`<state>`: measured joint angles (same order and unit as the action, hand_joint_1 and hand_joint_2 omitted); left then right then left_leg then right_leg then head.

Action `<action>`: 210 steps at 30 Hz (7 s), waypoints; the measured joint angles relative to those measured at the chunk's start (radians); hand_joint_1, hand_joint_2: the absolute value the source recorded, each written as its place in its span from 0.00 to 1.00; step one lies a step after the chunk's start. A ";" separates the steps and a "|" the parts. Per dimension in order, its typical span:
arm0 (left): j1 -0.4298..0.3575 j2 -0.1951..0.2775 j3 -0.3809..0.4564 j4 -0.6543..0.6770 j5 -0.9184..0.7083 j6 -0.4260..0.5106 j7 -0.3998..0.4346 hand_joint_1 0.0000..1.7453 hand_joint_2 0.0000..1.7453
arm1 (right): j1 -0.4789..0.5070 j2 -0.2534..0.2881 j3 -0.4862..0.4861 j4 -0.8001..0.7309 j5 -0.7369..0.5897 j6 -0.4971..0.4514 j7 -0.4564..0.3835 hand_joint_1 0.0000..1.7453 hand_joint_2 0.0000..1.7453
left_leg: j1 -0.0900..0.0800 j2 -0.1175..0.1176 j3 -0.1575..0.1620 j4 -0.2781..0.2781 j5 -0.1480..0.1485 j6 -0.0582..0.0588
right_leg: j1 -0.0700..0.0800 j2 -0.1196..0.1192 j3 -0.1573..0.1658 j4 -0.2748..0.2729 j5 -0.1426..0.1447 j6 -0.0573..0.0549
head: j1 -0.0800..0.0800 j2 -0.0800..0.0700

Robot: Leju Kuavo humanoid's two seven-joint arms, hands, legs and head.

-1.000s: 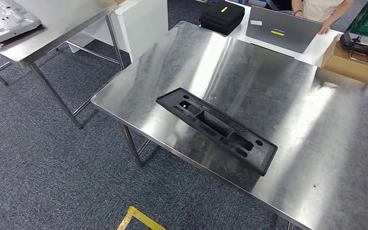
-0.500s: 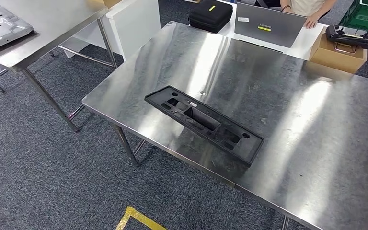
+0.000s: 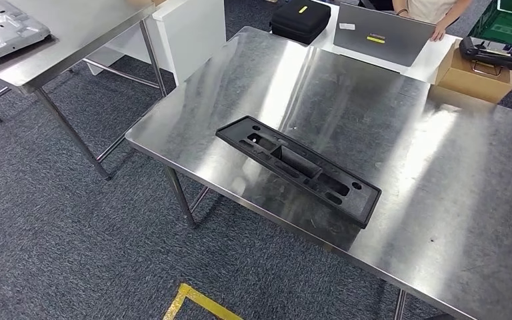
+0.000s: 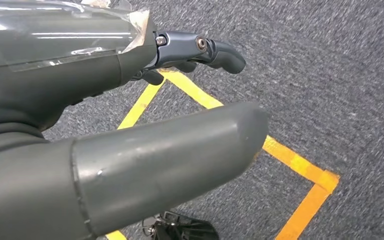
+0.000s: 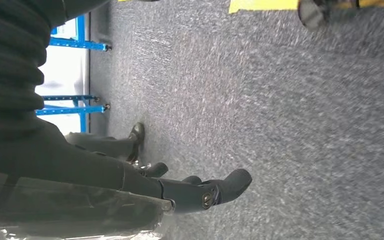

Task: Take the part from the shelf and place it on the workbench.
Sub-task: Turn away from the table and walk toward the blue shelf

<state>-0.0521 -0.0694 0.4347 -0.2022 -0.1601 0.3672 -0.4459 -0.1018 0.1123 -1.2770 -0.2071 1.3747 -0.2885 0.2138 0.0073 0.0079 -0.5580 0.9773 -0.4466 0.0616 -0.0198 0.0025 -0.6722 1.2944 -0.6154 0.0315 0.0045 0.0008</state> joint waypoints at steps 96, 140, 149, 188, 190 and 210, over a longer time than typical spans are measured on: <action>-0.033 0.013 0.000 0.000 -0.036 -0.020 -0.023 0.00 0.00 | -0.009 -0.004 0.009 0.002 -0.022 -0.016 -0.029 0.00 1.00 | 0.005 -0.004 -0.063 0.016 0.043 -0.018 | 0.009 -0.004 0.196 -0.258 0.068 0.015 | -0.003 0.000; -0.019 0.010 0.009 0.000 -0.040 0.000 -0.044 0.00 0.00 | -0.004 -0.006 0.010 0.002 -0.035 -0.045 -0.045 0.00 0.00 | -0.006 0.007 -0.048 0.027 0.024 0.006 | -0.002 -0.007 0.083 -0.086 -0.007 0.031 | 0.000 0.000; -0.019 0.009 0.012 0.000 -0.043 0.001 -0.044 0.00 0.00 | -0.008 -0.008 0.010 0.002 -0.037 -0.044 -0.045 0.00 0.00 | 0.002 0.011 -0.066 0.076 -0.006 -0.048 | 0.000 -0.014 0.185 -0.322 0.115 -0.026 | -0.005 0.000; -0.016 0.012 0.013 0.001 -0.051 -0.002 -0.038 0.00 0.00 | -0.007 -0.006 0.010 0.003 -0.041 -0.031 -0.040 0.00 0.00 | 0.026 -0.023 -0.032 0.131 -0.058 -0.073 | -0.004 0.032 0.160 -0.313 0.141 -0.028 | -0.014 0.000; -0.017 0.013 0.013 0.001 -0.054 -0.001 -0.038 0.00 0.00 | -0.010 -0.006 0.010 0.003 -0.041 -0.030 -0.037 0.00 0.00 | 0.027 -0.039 0.008 0.047 -0.034 -0.069 | 0.002 0.044 0.150 -0.304 0.137 -0.015 | -0.013 0.000; -0.032 0.014 0.013 0.000 -0.072 -0.004 -0.030 0.00 0.00 | -0.008 -0.006 0.009 0.003 -0.053 -0.029 -0.035 0.00 0.00 | 0.007 0.029 -0.004 0.062 -0.050 -0.051 | 0.004 -0.013 0.159 -0.323 0.140 -0.027 | -0.002 0.000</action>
<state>-0.0842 -0.0555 0.4478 -0.2020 -0.2317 0.3631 -0.4762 -0.1095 0.1061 -1.2676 -0.2044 1.3214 -0.3178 0.1791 0.0140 0.0370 -0.5617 1.0390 -0.4969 0.0107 -0.0160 -0.0107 -0.5127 0.9717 -0.4749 0.0041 0.0022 0.0008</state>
